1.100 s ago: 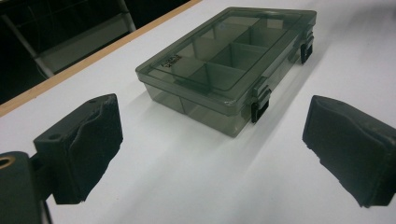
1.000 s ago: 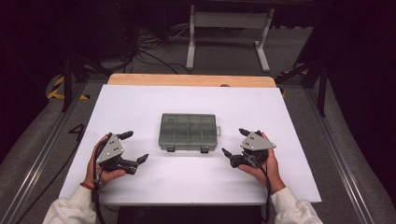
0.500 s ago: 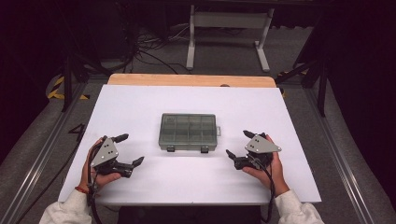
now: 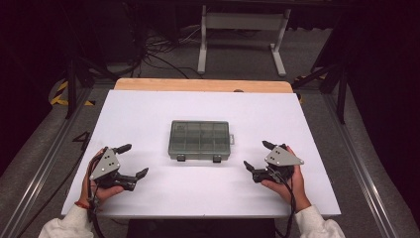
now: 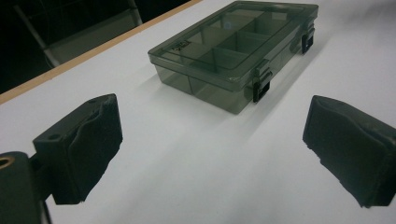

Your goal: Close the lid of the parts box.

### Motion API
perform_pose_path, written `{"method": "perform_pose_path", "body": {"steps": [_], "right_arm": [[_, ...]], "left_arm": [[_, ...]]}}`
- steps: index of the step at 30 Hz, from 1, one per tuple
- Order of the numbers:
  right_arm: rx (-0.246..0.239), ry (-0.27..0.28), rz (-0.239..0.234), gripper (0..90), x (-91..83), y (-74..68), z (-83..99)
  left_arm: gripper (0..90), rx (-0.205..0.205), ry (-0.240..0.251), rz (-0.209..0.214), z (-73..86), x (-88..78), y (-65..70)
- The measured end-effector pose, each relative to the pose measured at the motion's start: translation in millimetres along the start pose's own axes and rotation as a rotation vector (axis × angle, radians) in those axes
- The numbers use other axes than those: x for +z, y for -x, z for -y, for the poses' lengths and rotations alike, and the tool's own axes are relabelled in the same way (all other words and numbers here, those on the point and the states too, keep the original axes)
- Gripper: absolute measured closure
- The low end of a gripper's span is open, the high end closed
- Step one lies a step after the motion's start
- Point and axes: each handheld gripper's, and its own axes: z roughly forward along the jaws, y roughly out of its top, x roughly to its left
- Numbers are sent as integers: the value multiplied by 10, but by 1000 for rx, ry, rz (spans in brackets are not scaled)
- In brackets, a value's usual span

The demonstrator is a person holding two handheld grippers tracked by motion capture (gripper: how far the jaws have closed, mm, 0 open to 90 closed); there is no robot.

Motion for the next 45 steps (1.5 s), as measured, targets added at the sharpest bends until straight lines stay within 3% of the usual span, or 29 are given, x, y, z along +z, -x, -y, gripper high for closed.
{"method": "perform_pose_path", "body": {"steps": [11, 31, 45], "right_arm": [[-12, -17, 25, 92, -56, 20, 79], [-22, -30, 26, 86, -184, -10, 206], [7, 6, 22, 52, -245, 2, 224]], "left_arm": [[55, -7, -1, 13, 12, -21, 27], [56, -23, 4, 7, 7, -2, 12], [42, -20, 28, -9, -20, -12, 22]]}}
